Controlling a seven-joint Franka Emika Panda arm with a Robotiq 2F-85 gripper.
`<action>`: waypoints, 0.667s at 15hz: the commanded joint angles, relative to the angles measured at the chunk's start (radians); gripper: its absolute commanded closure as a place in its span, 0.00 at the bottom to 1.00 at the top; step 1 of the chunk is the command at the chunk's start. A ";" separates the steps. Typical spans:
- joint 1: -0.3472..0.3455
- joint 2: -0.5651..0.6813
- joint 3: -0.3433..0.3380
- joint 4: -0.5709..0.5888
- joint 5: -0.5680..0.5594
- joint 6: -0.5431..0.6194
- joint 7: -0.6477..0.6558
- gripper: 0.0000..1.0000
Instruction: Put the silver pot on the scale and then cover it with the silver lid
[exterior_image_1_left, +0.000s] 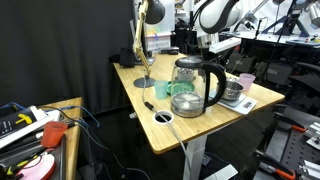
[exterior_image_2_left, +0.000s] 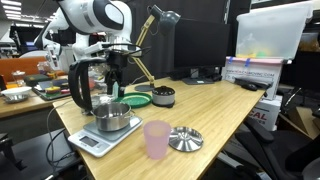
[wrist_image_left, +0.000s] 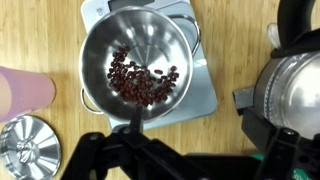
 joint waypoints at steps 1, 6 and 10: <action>-0.030 0.000 -0.010 0.049 0.018 0.009 0.021 0.00; -0.045 -0.001 -0.018 0.062 0.012 -0.002 0.019 0.00; -0.041 0.003 -0.016 0.062 0.012 -0.002 0.026 0.00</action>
